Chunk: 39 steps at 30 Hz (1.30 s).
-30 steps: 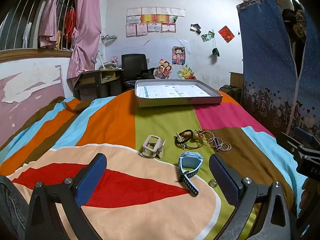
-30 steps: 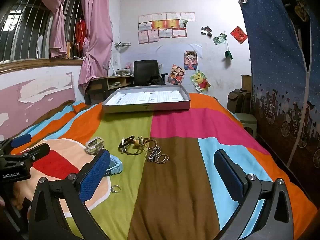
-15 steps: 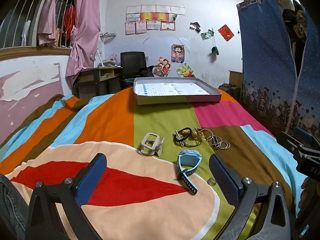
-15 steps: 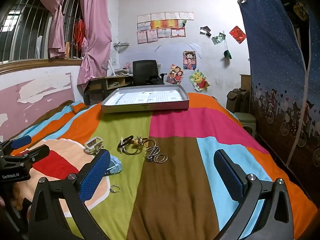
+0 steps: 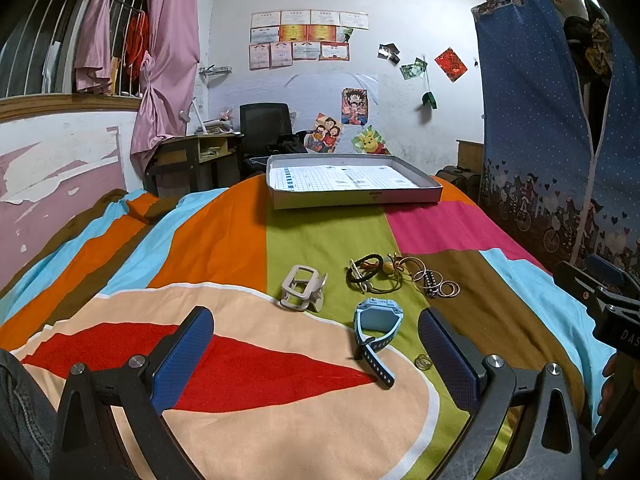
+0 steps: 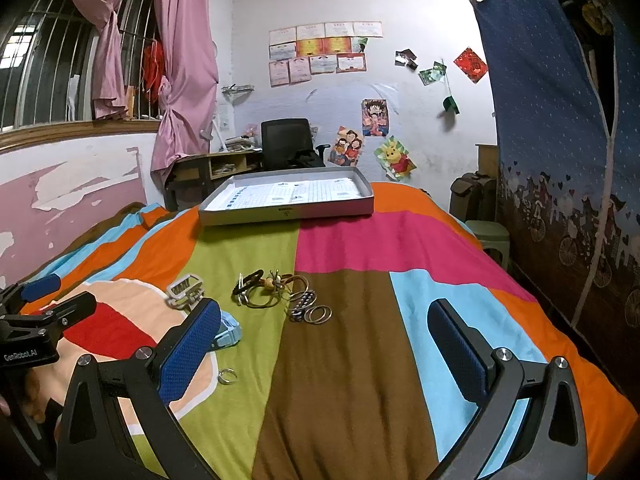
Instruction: Organize jewelry
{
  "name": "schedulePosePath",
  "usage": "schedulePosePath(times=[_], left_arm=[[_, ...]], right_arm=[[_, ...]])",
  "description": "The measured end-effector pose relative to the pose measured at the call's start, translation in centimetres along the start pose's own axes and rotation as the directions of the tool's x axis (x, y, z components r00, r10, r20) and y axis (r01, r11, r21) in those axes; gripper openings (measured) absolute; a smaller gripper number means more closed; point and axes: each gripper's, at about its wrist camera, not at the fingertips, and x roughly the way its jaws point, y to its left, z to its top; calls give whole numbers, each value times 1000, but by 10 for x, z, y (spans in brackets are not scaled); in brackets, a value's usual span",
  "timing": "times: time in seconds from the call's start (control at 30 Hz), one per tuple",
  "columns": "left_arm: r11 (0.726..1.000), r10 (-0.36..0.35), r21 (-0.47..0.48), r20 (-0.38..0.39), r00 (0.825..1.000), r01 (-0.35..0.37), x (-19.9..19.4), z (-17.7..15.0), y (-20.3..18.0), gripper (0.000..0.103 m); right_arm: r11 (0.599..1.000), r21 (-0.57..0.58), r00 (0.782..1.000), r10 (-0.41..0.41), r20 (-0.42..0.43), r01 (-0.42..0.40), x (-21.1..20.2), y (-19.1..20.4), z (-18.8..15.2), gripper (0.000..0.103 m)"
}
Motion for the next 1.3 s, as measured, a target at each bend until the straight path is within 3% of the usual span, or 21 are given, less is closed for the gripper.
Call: schedulePosePath(times=[1.3], left_arm=[[1000, -1, 4, -3, 1000, 1, 5, -3, -2, 103]], right_arm=[[1000, 11, 1000, -2, -6, 2, 3, -7, -4, 102]])
